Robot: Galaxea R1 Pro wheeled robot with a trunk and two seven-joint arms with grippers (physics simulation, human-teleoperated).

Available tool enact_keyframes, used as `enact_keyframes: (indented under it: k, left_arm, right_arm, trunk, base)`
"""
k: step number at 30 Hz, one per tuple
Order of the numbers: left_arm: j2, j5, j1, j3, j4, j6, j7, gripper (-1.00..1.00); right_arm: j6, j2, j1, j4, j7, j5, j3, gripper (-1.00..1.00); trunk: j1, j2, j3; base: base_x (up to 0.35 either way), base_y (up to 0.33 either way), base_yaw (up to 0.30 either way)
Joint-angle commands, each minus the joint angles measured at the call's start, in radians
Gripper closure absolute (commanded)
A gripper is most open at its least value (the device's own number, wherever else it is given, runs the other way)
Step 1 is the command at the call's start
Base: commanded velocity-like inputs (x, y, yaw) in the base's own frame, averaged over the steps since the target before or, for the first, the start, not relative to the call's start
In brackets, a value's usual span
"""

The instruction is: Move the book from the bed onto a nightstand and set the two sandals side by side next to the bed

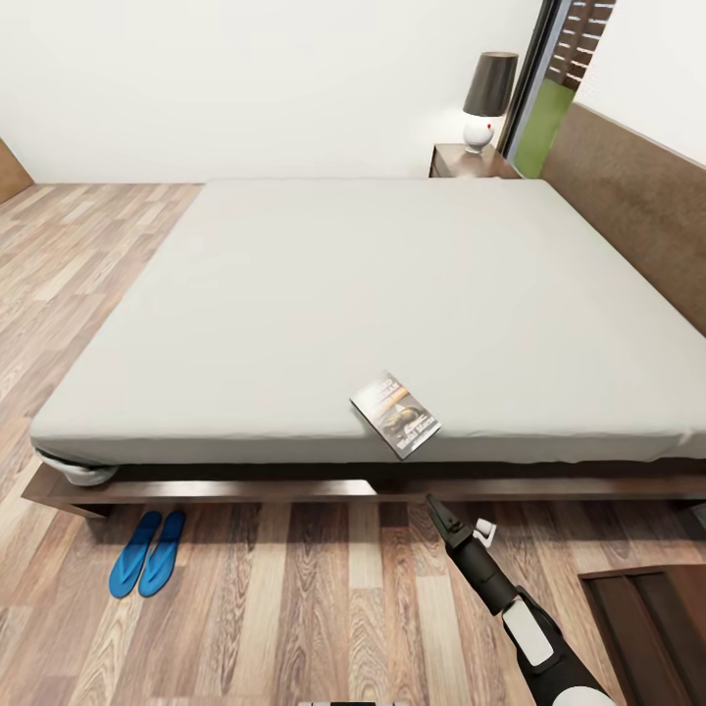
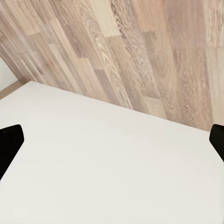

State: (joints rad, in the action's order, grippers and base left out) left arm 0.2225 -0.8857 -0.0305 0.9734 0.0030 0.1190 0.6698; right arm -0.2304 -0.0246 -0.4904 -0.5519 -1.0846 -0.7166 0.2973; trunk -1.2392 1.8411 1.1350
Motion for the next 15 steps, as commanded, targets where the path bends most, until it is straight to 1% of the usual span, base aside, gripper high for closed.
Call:
enact_keyframes:
  k: [1, 11, 15]
  left_arm:
    - [0.000, -0.010, 0.000, 0.007, 0.000, 0.006, 0.001, -1.00]
    - [0.000, -0.010, 0.000, 0.007, 0.001, 0.006, 0.001, -1.00]
    - [0.000, -0.010, 0.000, 0.007, 0.001, 0.005, 0.000, -1.00]
  right_arm:
    - [-0.010, -0.001, -0.001, 0.000, -0.004, -0.001, 0.005, -1.00]
    - [-0.010, 0.000, -0.001, 0.001, -0.003, -0.001, 0.005, -1.00]
    - [-0.010, 0.000, -0.001, 0.001, -0.003, -0.001, 0.005, -1.00]
  trunk:
    - [0.000, 0.000, 0.001]
    - [0.000, 0.000, 0.001]
    - [0.000, 0.000, 0.001]
  base:
    - [0.077, 0.051, 0.000]
    - [0.031, 0.021, 0.000]
    - [0.090, 0.070, 0.000]
